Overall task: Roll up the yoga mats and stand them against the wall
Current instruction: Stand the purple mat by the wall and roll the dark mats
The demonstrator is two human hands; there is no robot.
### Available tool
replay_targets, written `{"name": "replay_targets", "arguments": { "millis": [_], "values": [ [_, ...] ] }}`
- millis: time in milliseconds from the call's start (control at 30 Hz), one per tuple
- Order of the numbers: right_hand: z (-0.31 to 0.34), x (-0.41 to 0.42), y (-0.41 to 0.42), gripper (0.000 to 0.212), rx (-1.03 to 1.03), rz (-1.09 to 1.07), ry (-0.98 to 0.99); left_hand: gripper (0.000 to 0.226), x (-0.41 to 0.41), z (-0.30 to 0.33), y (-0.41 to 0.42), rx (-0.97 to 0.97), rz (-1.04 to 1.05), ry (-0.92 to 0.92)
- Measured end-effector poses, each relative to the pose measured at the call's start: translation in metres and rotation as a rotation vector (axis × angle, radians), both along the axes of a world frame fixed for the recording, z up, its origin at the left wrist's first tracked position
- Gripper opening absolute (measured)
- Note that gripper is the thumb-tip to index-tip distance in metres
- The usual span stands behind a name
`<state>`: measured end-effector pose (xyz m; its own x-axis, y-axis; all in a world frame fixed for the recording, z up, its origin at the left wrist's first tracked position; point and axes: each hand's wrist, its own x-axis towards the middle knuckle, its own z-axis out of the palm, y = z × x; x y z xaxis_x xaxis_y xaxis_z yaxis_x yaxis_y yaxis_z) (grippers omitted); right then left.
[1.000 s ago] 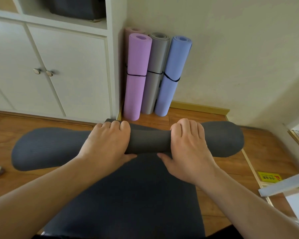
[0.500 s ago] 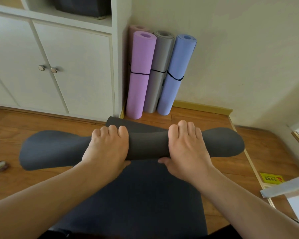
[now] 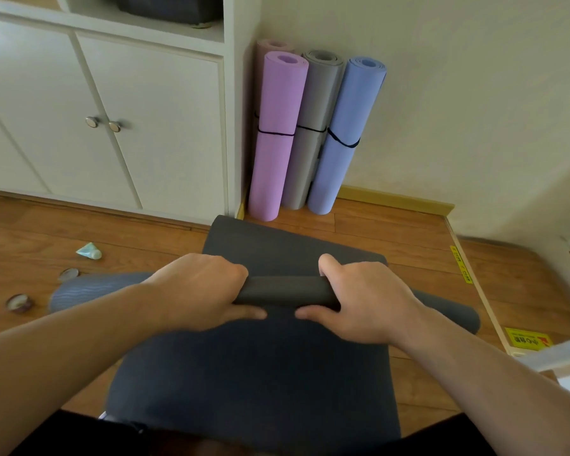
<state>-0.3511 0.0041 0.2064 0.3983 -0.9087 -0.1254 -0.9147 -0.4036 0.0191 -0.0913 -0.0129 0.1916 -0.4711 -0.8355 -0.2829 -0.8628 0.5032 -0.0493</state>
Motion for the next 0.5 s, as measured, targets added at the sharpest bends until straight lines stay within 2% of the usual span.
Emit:
{"name": "replay_targets", "arguments": {
  "millis": [200, 267, 367, 433, 500],
  "values": [
    [-0.003, -0.006, 0.004, 0.048, 0.253, 0.041, 0.015, 0.046, 0.007, 0.005, 0.01, 0.155, -0.063, 0.151],
    [-0.006, -0.012, 0.004, 0.054, 0.189, 0.065, 0.051, 0.042, 0.007, 0.002, 0.011, 0.143, -0.075, 0.15],
    [-0.008, -0.015, 0.005, 0.058, -0.018, 0.062, 0.113, 0.041, 0.001, -0.004, 0.008, -0.024, -0.071, 0.084],
    [-0.011, -0.011, 0.008, 0.056, -0.137, 0.009, 0.087, 0.041, -0.003, -0.008, 0.006, -0.142, -0.04, 0.029],
    [-0.015, -0.004, 0.012, 0.054, -0.172, -0.039, 0.035, 0.04, -0.005, -0.012, 0.007, -0.199, -0.026, -0.013]
  ]
}}
